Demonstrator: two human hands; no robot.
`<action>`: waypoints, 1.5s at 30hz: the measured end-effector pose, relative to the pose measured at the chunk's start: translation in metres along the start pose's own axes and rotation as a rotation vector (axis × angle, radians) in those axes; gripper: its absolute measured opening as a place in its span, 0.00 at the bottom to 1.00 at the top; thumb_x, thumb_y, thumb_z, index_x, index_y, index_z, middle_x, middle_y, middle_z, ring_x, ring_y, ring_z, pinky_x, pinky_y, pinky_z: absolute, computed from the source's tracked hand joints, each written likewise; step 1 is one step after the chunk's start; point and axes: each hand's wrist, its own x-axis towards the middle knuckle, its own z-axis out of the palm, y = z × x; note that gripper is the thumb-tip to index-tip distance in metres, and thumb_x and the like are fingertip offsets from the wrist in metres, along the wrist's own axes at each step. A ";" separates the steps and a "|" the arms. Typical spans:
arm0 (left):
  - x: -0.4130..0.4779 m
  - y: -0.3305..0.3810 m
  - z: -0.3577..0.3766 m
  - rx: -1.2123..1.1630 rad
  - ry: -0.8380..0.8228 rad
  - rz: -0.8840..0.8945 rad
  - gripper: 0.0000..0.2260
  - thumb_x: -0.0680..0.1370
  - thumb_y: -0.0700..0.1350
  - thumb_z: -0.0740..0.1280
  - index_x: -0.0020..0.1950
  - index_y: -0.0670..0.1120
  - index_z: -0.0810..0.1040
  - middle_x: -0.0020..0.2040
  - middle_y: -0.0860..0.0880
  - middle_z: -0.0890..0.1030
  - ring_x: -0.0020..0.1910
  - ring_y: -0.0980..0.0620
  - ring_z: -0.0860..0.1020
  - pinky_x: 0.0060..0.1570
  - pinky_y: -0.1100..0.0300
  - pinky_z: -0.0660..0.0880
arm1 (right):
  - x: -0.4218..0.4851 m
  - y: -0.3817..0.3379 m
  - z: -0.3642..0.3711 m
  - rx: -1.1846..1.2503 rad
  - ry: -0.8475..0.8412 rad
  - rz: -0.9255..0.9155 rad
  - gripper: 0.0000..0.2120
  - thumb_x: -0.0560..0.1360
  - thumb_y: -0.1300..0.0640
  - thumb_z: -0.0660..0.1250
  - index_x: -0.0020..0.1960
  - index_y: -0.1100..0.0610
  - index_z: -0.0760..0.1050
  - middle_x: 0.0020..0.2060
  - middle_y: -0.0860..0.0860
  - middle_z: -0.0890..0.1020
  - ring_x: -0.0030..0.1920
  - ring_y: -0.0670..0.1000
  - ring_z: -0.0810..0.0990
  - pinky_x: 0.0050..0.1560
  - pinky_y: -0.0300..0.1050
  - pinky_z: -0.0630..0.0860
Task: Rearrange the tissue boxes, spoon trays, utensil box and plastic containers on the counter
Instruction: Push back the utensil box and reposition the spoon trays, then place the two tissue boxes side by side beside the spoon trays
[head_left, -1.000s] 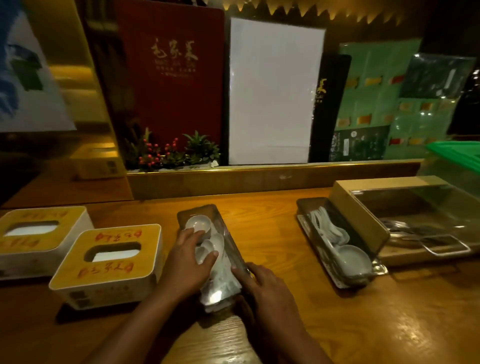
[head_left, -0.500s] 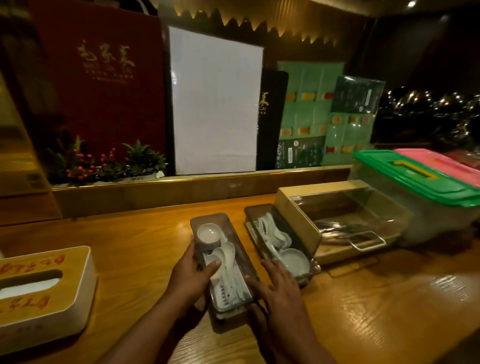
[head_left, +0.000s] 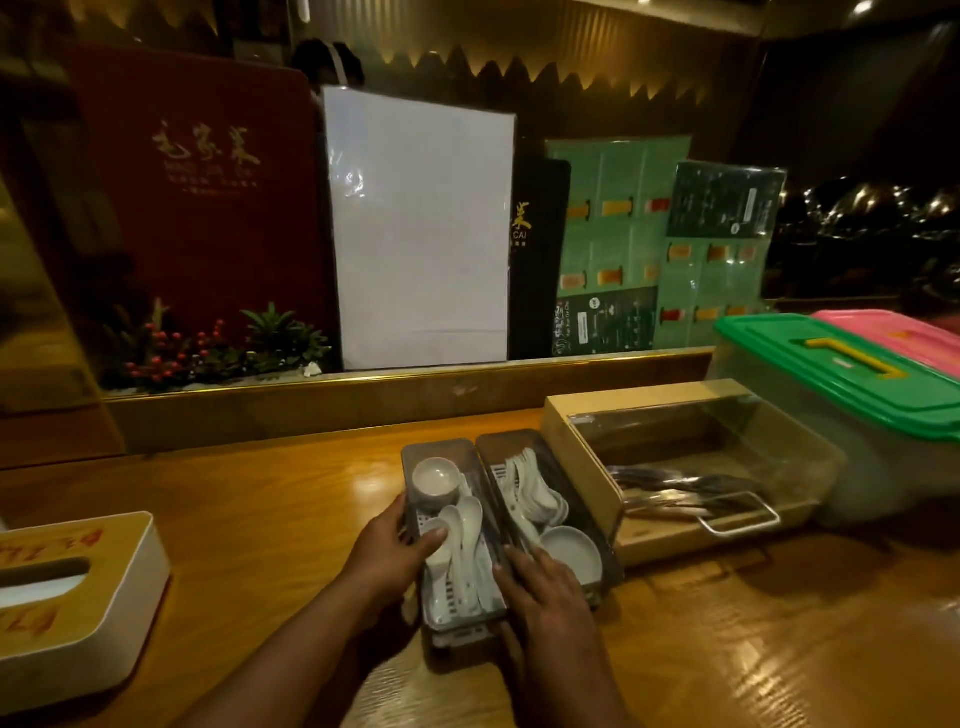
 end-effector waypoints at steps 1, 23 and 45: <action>0.001 -0.001 0.001 -0.012 -0.002 -0.011 0.26 0.69 0.50 0.77 0.63 0.67 0.76 0.60 0.56 0.83 0.61 0.47 0.81 0.58 0.40 0.78 | 0.000 0.002 0.002 -0.002 -0.006 -0.006 0.34 0.57 0.40 0.79 0.62 0.44 0.78 0.63 0.44 0.79 0.63 0.50 0.78 0.60 0.50 0.71; -0.004 0.001 0.009 0.017 0.121 -0.011 0.32 0.75 0.49 0.74 0.75 0.63 0.66 0.69 0.55 0.75 0.66 0.46 0.76 0.59 0.42 0.78 | 0.001 0.002 0.004 0.077 0.018 -0.032 0.36 0.59 0.34 0.70 0.64 0.47 0.77 0.65 0.49 0.78 0.67 0.55 0.74 0.65 0.58 0.68; -0.144 0.049 -0.294 0.887 0.354 0.397 0.20 0.76 0.56 0.71 0.67 0.56 0.77 0.65 0.55 0.78 0.59 0.58 0.77 0.56 0.55 0.76 | 0.059 -0.300 0.041 0.438 -0.104 -0.313 0.38 0.72 0.36 0.65 0.76 0.37 0.50 0.73 0.49 0.61 0.68 0.53 0.68 0.61 0.50 0.73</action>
